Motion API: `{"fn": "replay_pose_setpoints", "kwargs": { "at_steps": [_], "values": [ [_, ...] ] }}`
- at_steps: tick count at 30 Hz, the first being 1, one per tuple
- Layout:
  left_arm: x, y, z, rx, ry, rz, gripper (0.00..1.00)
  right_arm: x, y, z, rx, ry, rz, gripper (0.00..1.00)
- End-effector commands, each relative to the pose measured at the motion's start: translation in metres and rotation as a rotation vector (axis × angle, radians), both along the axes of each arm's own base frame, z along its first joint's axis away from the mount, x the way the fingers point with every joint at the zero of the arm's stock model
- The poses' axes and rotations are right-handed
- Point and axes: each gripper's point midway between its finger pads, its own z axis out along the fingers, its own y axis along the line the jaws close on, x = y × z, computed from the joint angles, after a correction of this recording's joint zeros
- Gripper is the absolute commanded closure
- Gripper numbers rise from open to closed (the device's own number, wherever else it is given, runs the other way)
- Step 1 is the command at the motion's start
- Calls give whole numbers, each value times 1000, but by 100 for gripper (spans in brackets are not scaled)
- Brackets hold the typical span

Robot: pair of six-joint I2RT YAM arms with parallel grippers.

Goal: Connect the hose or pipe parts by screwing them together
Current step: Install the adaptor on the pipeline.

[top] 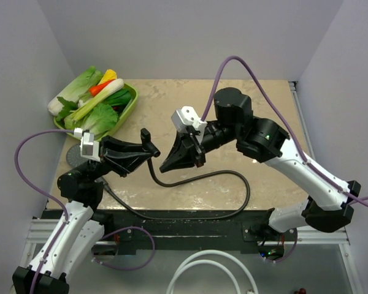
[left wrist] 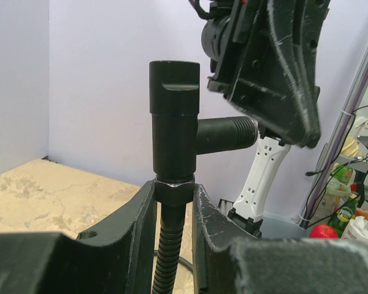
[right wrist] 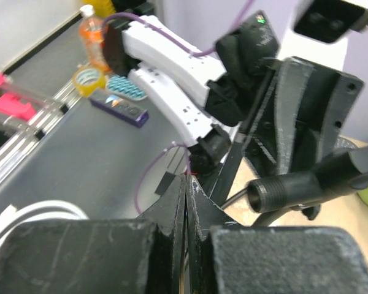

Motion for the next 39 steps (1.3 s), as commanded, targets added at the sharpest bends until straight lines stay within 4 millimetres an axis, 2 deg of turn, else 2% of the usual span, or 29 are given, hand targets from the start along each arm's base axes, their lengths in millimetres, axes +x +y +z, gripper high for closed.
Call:
{"fn": "replay_pose_setpoints", "kwargs": {
  "at_steps": [1, 4, 7, 9, 10, 12, 16, 17, 24, 39],
  "values": [
    [-10, 6, 22, -51, -88, 16, 100, -32, -32, 24, 24, -53, 120, 100],
    [-10, 6, 22, -53, -92, 18, 100, -33, -38, 25, 12, -70, 102, 100],
    [-12, 6, 23, -54, -96, 13, 100, -21, -39, 26, 2, -103, 8, 100],
    [-16, 6, 25, -53, -105, 4, 100, 0, -37, 23, -29, -131, -111, 100],
    [-18, 6, 25, -51, -107, -5, 100, 26, -32, 23, -43, -153, -240, 100],
    [-21, 6, 26, -50, -116, -10, 100, 43, -30, 21, -61, -164, -327, 100],
    [-23, 6, 27, -48, -124, -16, 100, 57, -25, 16, -95, -169, -378, 100],
    [-23, 6, 27, -46, -125, -18, 100, 61, -19, 7, -124, -160, -372, 100],
    [-23, 6, 27, -50, -122, -16, 100, 52, -2, -5, -161, -118, -263, 100],
    [-15, 6, 24, -41, -111, 9, 100, 21, 15, -3, -143, -106, -125, 100]
  ]
}}
